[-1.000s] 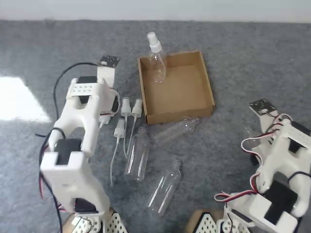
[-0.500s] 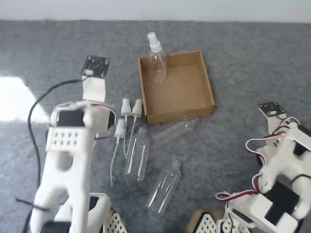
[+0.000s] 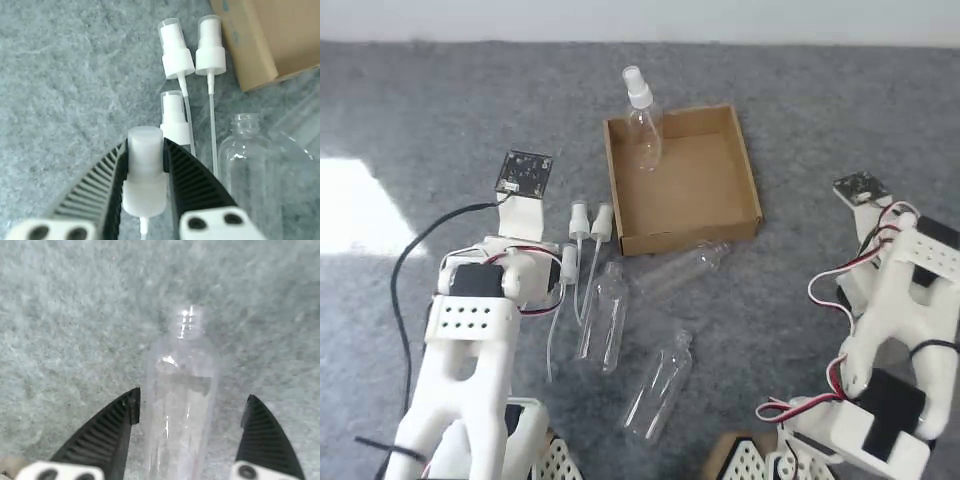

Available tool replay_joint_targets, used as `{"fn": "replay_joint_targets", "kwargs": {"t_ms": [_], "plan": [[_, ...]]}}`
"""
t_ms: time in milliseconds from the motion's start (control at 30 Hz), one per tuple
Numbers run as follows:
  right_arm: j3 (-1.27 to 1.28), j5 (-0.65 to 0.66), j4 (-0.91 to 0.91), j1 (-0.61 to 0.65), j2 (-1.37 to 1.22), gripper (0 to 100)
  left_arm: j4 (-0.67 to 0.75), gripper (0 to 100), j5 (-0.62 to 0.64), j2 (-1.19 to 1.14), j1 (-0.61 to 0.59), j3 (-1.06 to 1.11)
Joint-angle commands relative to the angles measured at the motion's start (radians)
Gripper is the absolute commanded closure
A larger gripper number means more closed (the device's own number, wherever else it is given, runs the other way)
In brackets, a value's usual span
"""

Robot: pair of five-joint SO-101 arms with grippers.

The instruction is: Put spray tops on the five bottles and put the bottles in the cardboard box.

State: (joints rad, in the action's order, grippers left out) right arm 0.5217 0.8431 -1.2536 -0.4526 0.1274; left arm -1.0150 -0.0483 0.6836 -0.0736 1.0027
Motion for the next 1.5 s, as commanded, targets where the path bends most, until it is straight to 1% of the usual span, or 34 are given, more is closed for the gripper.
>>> {"fn": "replay_joint_targets", "kwargs": {"t_ms": [0,100,300,500,633,800,867,1067,1167,1233,1333,1400,1467], "plan": [[-0.086,0.02,-0.027,0.024,0.048,71.9,0.034,99,0.006,0.038,0.005,-0.004],[-0.089,0.041,-0.035,0.041,0.028,71.9,0.032,99,0.006,0.038,0.005,-0.004],[-0.155,0.044,-0.025,0.036,-0.104,71.9,0.029,99,0.009,0.037,0.003,-0.002],[-0.233,0.048,-0.025,-0.012,-0.216,72.2,0.029,99,0.009,0.037,0.0,-0.002],[-0.255,0.097,-0.025,-0.039,-0.274,72.3,0.032,99,0.009,0.037,0.005,-0.002],[-0.276,0.1,-0.027,-0.054,-0.315,72.6,0.032,99,0.011,0.037,0.005,-0.002],[-0.279,0.1,-0.025,-0.056,-0.32,76.1,0.031,99,0.011,0.037,0.003,-0.002],[-0.284,0.095,-0.025,-0.061,-0.321,94.3,0.032,99,0.011,0.037,0.0,-0.002],[-0.301,0.092,-0.036,-0.059,-0.3,99.1,0.031,99,0.011,0.044,-0.003,-0.007],[-0.342,0.046,-0.068,-0.054,-0.263,99.4,0.029,99,0.011,0.048,-0.005,-0.022],[-0.397,-0.075,-0.111,-0.024,-0.157,99.4,-0.006,99,0.012,0.048,-0.043,-0.093],[-0.396,-0.153,-0.117,0.035,-0.059,99.4,-0.064,99,0.017,0.048,-0.074,-0.179],[-0.373,-0.249,-0.111,0.127,0.048,99.4,-0.127,99,0.055,0.048,-0.1,-0.275]]}}
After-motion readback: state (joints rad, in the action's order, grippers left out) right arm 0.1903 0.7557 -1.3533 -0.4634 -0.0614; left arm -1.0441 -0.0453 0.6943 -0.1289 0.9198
